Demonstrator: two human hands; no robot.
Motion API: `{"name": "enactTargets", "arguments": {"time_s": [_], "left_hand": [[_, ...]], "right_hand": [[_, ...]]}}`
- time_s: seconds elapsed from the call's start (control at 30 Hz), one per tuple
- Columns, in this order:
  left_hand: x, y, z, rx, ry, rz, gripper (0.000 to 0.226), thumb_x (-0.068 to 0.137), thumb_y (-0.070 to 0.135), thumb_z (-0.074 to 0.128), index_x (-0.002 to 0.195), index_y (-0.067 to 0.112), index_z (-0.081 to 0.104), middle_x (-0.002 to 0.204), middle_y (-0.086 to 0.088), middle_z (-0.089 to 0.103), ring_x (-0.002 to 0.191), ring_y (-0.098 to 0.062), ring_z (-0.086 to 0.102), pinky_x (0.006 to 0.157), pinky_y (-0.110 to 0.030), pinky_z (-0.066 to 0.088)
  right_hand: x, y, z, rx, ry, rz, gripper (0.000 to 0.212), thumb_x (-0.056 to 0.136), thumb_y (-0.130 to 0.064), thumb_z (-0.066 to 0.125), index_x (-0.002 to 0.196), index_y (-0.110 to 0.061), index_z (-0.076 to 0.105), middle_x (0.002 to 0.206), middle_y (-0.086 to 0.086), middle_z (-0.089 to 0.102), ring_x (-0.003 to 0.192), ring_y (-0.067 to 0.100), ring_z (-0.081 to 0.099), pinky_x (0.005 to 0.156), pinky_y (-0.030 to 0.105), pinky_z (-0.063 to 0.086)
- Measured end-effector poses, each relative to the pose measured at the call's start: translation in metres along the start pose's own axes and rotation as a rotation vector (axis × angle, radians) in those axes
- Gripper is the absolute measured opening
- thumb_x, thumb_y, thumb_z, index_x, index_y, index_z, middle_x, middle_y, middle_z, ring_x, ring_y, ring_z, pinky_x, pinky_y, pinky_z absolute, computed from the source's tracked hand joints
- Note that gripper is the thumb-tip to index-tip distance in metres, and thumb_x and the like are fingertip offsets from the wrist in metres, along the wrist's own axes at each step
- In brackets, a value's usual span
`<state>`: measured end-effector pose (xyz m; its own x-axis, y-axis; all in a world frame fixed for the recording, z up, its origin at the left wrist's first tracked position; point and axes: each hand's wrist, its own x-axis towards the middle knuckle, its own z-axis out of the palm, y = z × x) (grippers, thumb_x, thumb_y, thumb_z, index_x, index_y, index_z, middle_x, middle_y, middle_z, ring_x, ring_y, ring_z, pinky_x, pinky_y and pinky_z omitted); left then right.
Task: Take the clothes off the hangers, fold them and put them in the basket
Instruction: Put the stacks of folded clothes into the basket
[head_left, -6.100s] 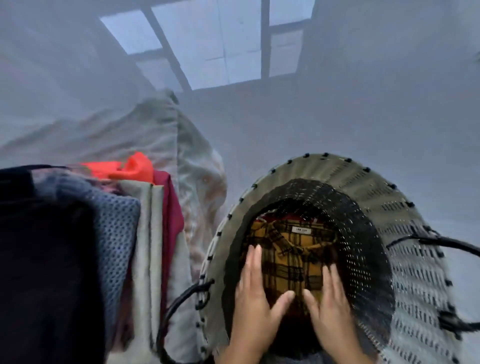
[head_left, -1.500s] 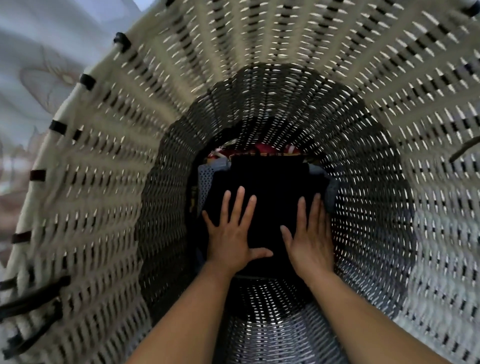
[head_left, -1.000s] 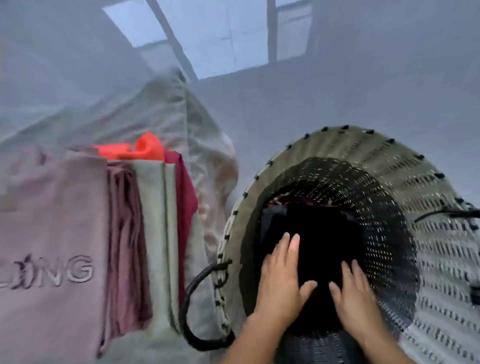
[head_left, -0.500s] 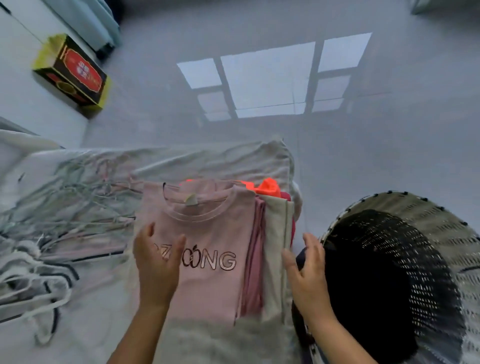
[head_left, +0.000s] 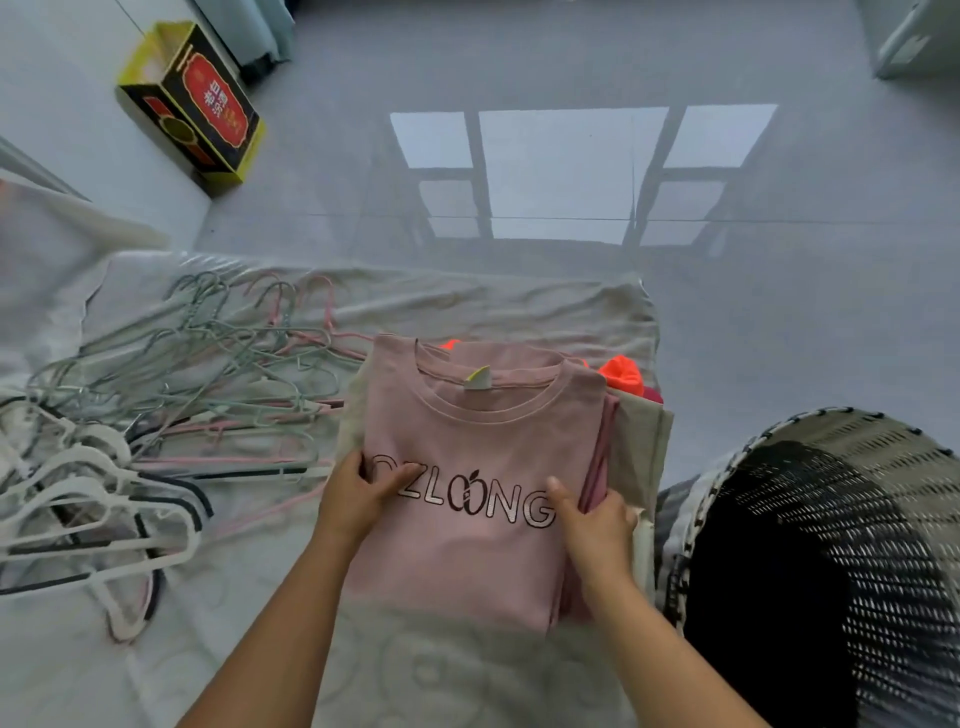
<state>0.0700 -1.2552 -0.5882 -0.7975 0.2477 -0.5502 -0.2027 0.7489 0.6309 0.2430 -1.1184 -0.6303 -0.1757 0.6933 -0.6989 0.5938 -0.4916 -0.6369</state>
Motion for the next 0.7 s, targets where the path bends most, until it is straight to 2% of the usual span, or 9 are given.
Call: {"name": "enactTargets", "arguments": {"time_s": [0.1, 0.13, 0.2, 0.27, 0.33, 0.43, 0.5, 0.6, 0.7], "left_hand": [[0.002, -0.001, -0.007, -0.104, -0.110, -0.088, 0.053, 0.080, 0.045, 0.067, 0.118, 0.010, 0.058, 0.104, 0.001, 0.061, 0.090, -0.013, 0.056, 0.088, -0.035, 0.045], [0.005, 0.000, -0.010, -0.126, -0.157, -0.104, 0.066, 0.076, 0.060, 0.061, 0.125, 0.016, 0.054, 0.109, 0.004, 0.059, 0.096, -0.011, 0.056, 0.092, -0.034, 0.043], [0.009, 0.000, -0.013, -0.153, -0.211, -0.126, 0.096, 0.060, 0.083, 0.051, 0.138, 0.028, 0.043, 0.120, 0.009, 0.058, 0.106, -0.009, 0.055, 0.094, -0.031, 0.043], [0.011, 0.001, -0.013, -0.237, -0.243, -0.210, 0.083, 0.067, 0.081, 0.044, 0.128, 0.026, 0.054, 0.113, 0.004, 0.066, 0.102, -0.013, 0.060, 0.089, -0.033, 0.049], [0.007, 0.005, -0.012, -0.321, -0.280, -0.310, 0.060, 0.081, 0.071, 0.037, 0.111, 0.025, 0.061, 0.098, 0.002, 0.070, 0.091, -0.015, 0.064, 0.076, -0.032, 0.052], [0.000, 0.004, -0.011, -0.353, -0.365, -0.362, 0.061, 0.079, 0.070, 0.038, 0.113, 0.025, 0.061, 0.096, -0.002, 0.072, 0.085, -0.018, 0.067, 0.066, -0.032, 0.052], [-0.002, 0.002, -0.007, -0.412, -0.389, -0.380, 0.065, 0.076, 0.069, 0.043, 0.118, 0.023, 0.061, 0.098, -0.006, 0.073, 0.081, -0.021, 0.069, 0.065, -0.033, 0.054], [-0.007, 0.000, 0.000, -0.473, -0.367, -0.359, 0.057, 0.079, 0.062, 0.048, 0.116, 0.022, 0.063, 0.091, -0.007, 0.074, 0.077, -0.023, 0.070, 0.070, -0.036, 0.053], [-0.013, 0.001, 0.000, -0.501, -0.392, -0.355, 0.062, 0.069, 0.065, 0.050, 0.113, 0.023, 0.064, 0.096, -0.009, 0.073, 0.082, -0.025, 0.070, 0.073, -0.038, 0.053]], "right_hand": [[0.004, -0.002, -0.001, 0.124, -0.067, 0.031, 0.076, 0.065, -0.053, 0.078, 0.117, -0.003, 0.054, 0.114, 0.011, 0.062, 0.104, 0.028, 0.060, 0.094, 0.046, 0.049], [0.005, -0.002, -0.003, 0.142, -0.092, 0.025, 0.070, 0.064, -0.053, 0.078, 0.111, -0.006, 0.059, 0.107, 0.010, 0.067, 0.099, 0.026, 0.063, 0.091, 0.045, 0.051], [0.002, -0.005, -0.008, 0.175, -0.110, -0.023, 0.039, 0.074, -0.038, 0.076, 0.098, -0.011, 0.065, 0.098, 0.008, 0.069, 0.092, 0.023, 0.065, 0.088, 0.042, 0.052], [0.000, -0.004, -0.011, 0.130, -0.050, -0.130, 0.021, 0.081, -0.030, 0.072, 0.091, -0.015, 0.062, 0.097, 0.008, 0.066, 0.092, 0.024, 0.062, 0.087, 0.041, 0.051], [-0.003, -0.004, -0.014, 0.070, -0.014, -0.233, 0.020, 0.084, -0.028, 0.068, 0.094, -0.013, 0.059, 0.099, 0.009, 0.063, 0.094, 0.025, 0.059, 0.083, 0.037, 0.048], [-0.005, -0.009, -0.022, 0.143, -0.073, -0.201, 0.015, 0.086, -0.023, 0.066, 0.092, -0.013, 0.057, 0.096, 0.006, 0.066, 0.089, 0.022, 0.061, 0.080, 0.035, 0.049], [-0.002, -0.012, -0.028, 0.240, -0.172, -0.101, 0.023, 0.083, -0.026, 0.069, 0.100, -0.013, 0.061, 0.099, 0.007, 0.069, 0.092, 0.023, 0.065, 0.086, 0.040, 0.053], [0.002, -0.015, -0.034, 0.294, -0.290, -0.013, 0.033, 0.084, -0.029, 0.068, 0.111, -0.011, 0.064, 0.103, 0.009, 0.070, 0.096, 0.025, 0.066, 0.092, 0.043, 0.052], [-0.001, -0.016, -0.037, 0.317, -0.296, -0.060, 0.031, 0.086, -0.028, 0.065, 0.114, -0.014, 0.063, 0.106, 0.007, 0.070, 0.098, 0.024, 0.066, 0.094, 0.045, 0.050]]}}
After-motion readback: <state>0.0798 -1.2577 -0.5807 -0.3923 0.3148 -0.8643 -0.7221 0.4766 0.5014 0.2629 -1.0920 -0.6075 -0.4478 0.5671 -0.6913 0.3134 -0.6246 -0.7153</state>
